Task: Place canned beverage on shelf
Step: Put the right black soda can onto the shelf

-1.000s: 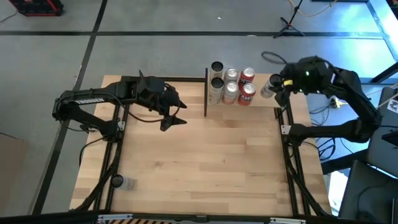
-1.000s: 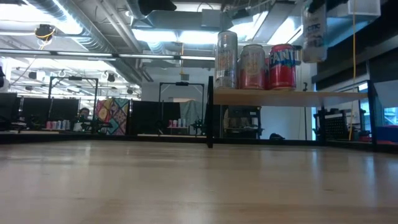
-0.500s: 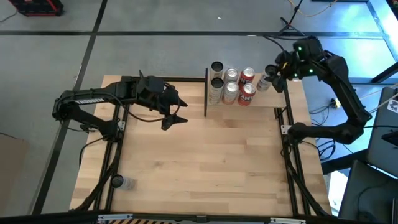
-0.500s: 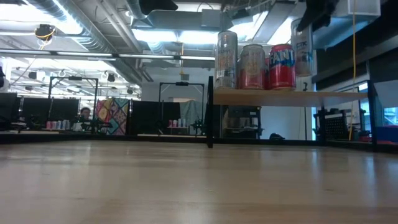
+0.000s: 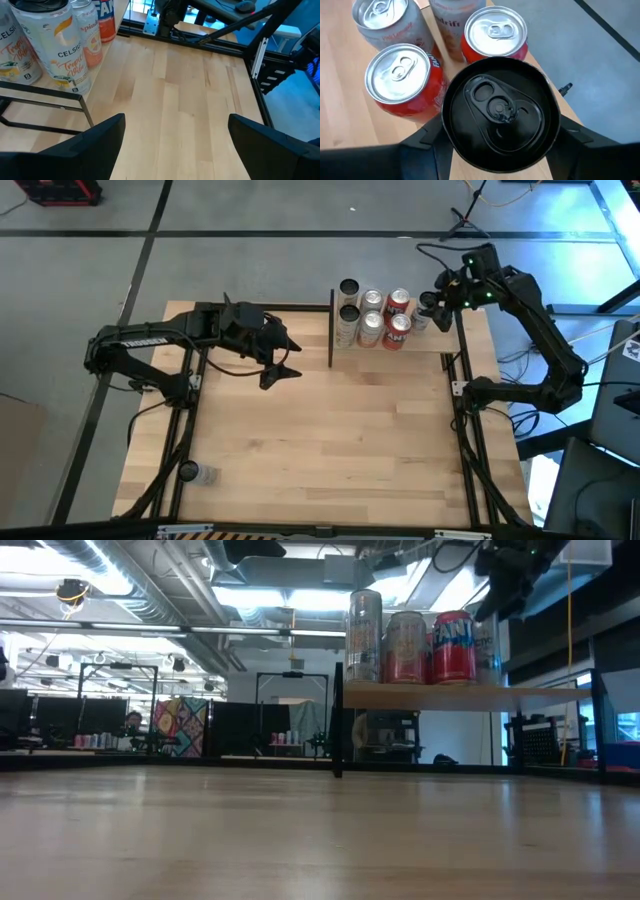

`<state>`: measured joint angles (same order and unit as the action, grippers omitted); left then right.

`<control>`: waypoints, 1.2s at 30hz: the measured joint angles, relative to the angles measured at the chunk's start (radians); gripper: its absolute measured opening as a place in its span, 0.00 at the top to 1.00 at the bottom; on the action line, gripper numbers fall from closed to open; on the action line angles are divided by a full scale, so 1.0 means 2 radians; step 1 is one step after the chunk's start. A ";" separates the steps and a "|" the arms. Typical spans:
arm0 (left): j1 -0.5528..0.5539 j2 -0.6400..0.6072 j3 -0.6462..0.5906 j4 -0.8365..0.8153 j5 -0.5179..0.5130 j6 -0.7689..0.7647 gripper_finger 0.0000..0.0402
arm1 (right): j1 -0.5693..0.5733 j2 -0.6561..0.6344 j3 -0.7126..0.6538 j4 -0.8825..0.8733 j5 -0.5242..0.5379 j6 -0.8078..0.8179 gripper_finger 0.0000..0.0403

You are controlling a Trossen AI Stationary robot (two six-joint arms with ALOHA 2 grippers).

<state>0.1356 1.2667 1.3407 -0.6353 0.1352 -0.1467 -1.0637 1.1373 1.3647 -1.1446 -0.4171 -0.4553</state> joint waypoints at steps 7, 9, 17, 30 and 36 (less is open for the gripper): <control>0.000 0.000 0.000 0.000 0.001 0.000 0.13 | 0.001 0.011 -0.010 0.017 -0.004 -0.021 0.46; 0.000 0.000 0.000 0.000 0.001 0.000 0.13 | 0.000 0.013 -0.010 0.020 -0.005 -0.022 0.46; 0.000 0.000 0.000 0.000 0.000 0.000 0.13 | 0.001 0.019 -0.009 0.020 -0.006 -0.035 0.43; 0.003 0.000 0.000 0.000 -0.012 0.000 0.13 | 0.002 0.022 0.002 0.034 0.030 -0.032 0.17; 0.005 0.000 0.000 0.001 -0.023 0.000 0.13 | 0.002 0.021 0.067 0.008 0.044 -0.032 0.18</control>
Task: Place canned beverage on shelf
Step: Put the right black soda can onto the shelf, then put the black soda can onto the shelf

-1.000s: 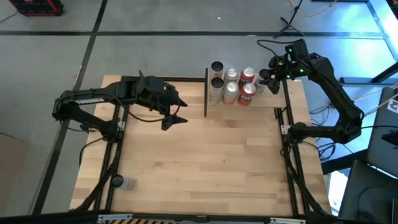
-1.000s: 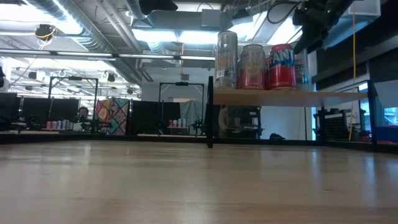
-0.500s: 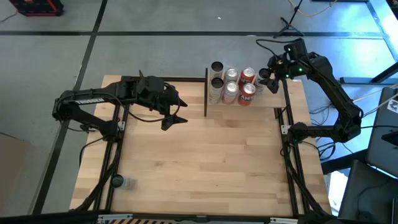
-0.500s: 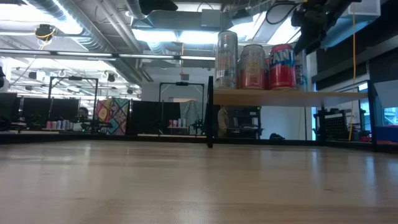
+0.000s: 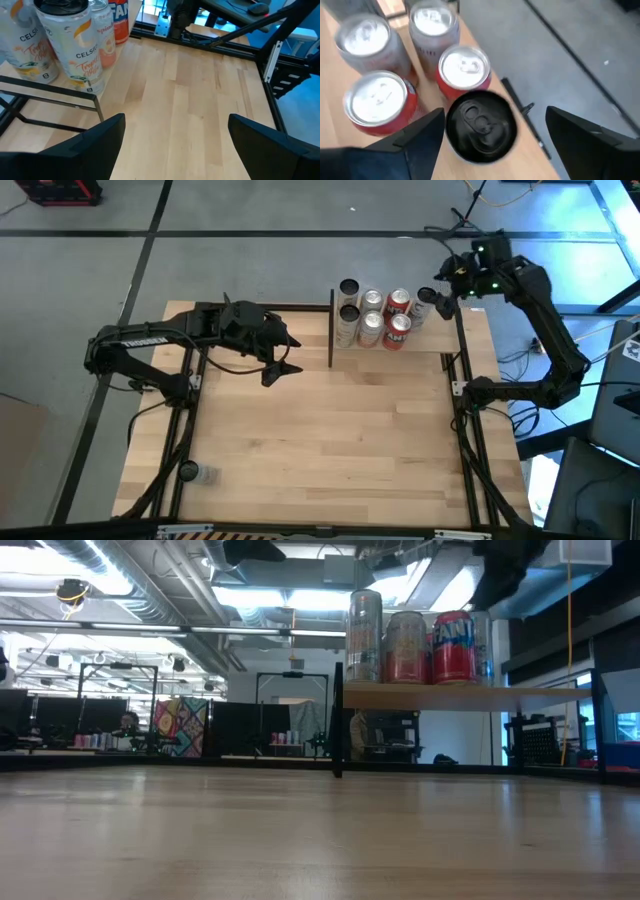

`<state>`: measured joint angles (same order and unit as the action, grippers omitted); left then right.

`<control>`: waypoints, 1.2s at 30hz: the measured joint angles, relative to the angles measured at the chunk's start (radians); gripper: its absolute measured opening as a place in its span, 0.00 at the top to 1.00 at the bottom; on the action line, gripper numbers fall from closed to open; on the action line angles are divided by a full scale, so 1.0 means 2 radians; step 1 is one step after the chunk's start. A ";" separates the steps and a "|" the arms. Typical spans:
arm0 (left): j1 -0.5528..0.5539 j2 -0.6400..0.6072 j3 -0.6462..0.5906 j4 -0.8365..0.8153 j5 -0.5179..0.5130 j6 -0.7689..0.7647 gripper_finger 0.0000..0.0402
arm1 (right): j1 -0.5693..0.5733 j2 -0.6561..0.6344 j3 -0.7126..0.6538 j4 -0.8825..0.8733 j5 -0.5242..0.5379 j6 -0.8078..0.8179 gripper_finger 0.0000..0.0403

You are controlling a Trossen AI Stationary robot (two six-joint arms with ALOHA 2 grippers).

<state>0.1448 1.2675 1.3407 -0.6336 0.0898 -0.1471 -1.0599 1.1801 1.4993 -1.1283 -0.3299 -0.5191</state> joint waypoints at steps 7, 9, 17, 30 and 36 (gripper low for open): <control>0.000 0.000 0.000 0.000 0.000 0.000 0.13 | 0.000 0.000 0.082 -0.038 -0.028 0.038 0.18; 0.000 0.000 0.000 0.000 0.000 0.000 0.13 | 0.000 0.000 0.108 -0.044 -0.049 0.061 0.18; -0.007 0.000 0.000 0.000 -0.001 0.011 0.13 | 0.094 -0.012 0.154 -0.038 -0.127 0.204 0.18; -0.084 0.002 0.000 -0.012 -0.059 0.001 0.13 | 0.439 0.004 0.153 -0.009 0.107 0.357 0.18; -0.140 0.002 0.000 -0.048 -0.107 -0.086 0.13 | 0.555 0.030 0.153 -0.009 0.173 0.380 0.18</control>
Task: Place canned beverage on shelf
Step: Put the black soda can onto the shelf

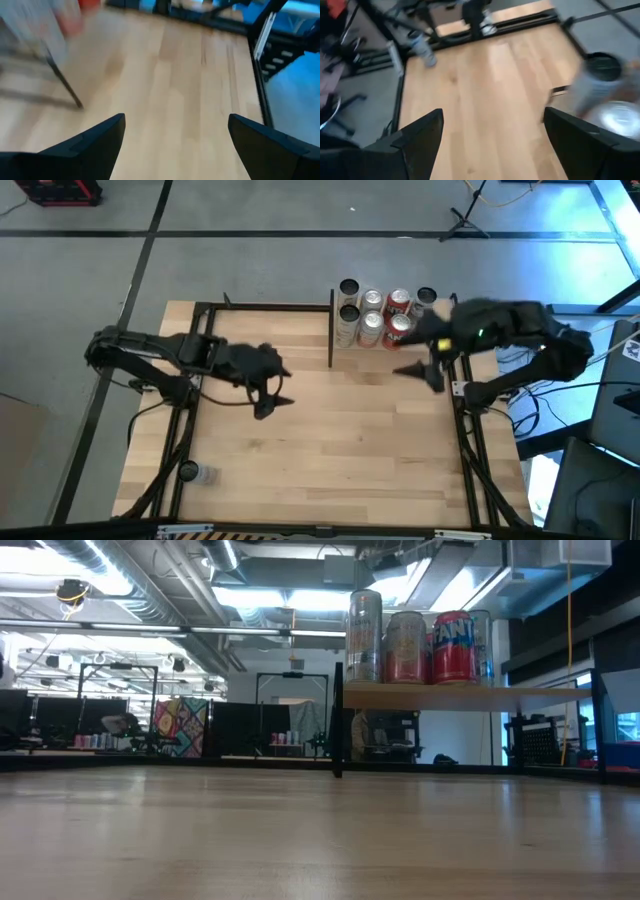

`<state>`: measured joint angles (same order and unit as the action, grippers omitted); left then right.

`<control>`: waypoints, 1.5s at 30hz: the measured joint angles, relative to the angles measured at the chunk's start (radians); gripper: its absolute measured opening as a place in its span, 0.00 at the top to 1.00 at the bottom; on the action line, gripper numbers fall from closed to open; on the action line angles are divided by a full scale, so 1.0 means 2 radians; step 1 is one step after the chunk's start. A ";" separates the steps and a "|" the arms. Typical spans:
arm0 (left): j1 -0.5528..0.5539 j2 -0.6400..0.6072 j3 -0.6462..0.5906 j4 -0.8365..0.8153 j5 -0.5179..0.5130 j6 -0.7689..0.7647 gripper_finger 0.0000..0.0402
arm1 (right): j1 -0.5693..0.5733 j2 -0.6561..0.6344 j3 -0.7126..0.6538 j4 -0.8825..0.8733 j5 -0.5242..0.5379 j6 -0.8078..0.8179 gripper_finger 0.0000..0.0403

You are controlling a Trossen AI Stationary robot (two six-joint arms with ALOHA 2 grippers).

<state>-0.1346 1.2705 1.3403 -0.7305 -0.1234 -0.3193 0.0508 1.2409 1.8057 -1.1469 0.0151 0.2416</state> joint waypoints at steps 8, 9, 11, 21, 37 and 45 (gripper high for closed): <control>-0.097 0.000 0.000 -0.161 0.016 -0.213 0.13 | 0.137 0.056 0.000 0.003 0.050 0.026 0.18; -0.110 0.000 0.000 -0.180 0.025 -0.240 0.13 | 0.151 0.064 0.000 0.006 0.060 0.026 0.18; -0.137 -0.002 0.000 -0.219 0.045 -0.293 0.13 | 0.176 0.081 0.000 0.014 0.078 0.027 0.18; -0.305 -0.003 0.000 -0.280 0.089 -0.596 0.13 | 0.215 0.157 0.000 0.019 0.090 0.037 0.18; -0.469 0.021 0.000 -0.330 0.104 -0.895 0.13 | 0.213 0.191 0.000 0.019 0.088 0.034 0.18; -0.470 0.056 0.000 -0.305 0.080 -0.871 0.13 | 0.213 0.190 0.000 0.019 0.088 0.034 0.18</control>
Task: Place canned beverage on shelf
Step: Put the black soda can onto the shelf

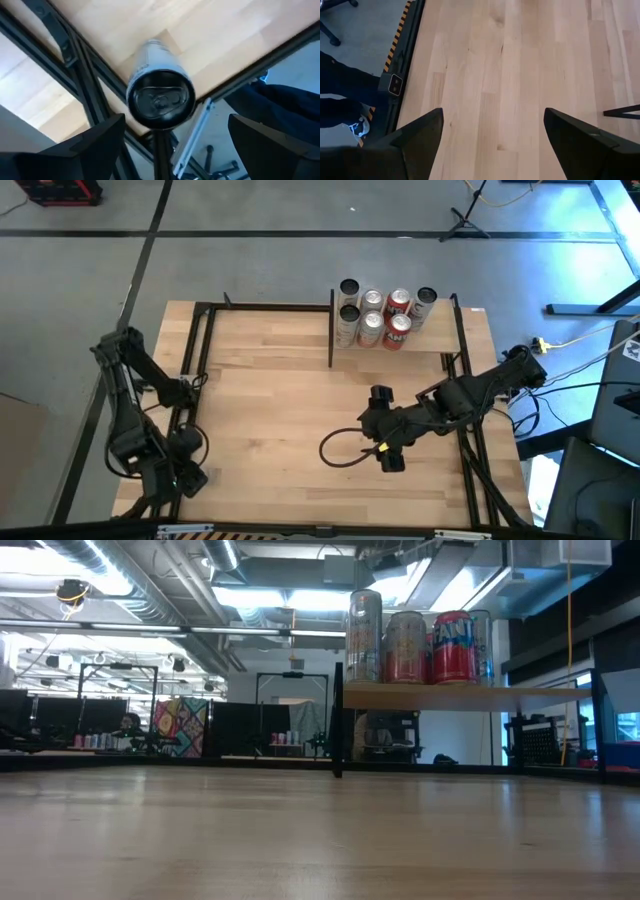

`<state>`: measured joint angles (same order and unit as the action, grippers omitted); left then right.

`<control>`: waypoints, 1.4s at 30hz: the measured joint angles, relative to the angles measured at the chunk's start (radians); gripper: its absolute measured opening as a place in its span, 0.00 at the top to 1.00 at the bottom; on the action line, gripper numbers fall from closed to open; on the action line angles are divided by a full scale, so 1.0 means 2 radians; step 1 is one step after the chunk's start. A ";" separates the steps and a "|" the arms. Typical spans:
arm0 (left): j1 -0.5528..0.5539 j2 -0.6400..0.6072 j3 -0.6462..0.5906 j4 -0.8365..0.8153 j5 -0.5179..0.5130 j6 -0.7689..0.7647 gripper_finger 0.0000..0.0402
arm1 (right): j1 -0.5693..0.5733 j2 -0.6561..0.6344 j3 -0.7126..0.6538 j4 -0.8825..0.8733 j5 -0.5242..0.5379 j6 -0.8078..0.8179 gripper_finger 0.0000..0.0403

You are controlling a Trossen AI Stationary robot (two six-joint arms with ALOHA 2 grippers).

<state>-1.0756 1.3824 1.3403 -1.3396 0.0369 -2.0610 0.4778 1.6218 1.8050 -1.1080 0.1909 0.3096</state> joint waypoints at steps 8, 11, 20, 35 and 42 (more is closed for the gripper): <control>0.000 0.031 0.000 -0.006 0.000 0.014 0.13 | 0.000 0.000 0.000 0.000 0.000 0.000 0.18; 0.000 0.042 -0.004 -0.008 0.002 0.016 0.13 | 0.000 0.000 0.000 0.000 0.000 0.000 0.18; 0.000 0.050 -0.050 0.028 0.006 0.029 0.13 | 0.000 0.000 0.000 -0.001 0.000 0.000 0.18; 0.035 0.051 -0.034 0.064 -0.031 0.193 0.43 | 0.000 0.000 0.000 -0.015 -0.012 0.002 0.18; 0.114 0.051 0.079 0.058 -0.107 0.336 0.43 | 0.027 -0.009 0.000 0.001 -0.046 0.000 0.18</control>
<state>-0.8483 1.4837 1.4982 -1.2233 -0.1772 -1.3891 0.5316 1.6035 1.8050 -1.1065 0.0980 0.3103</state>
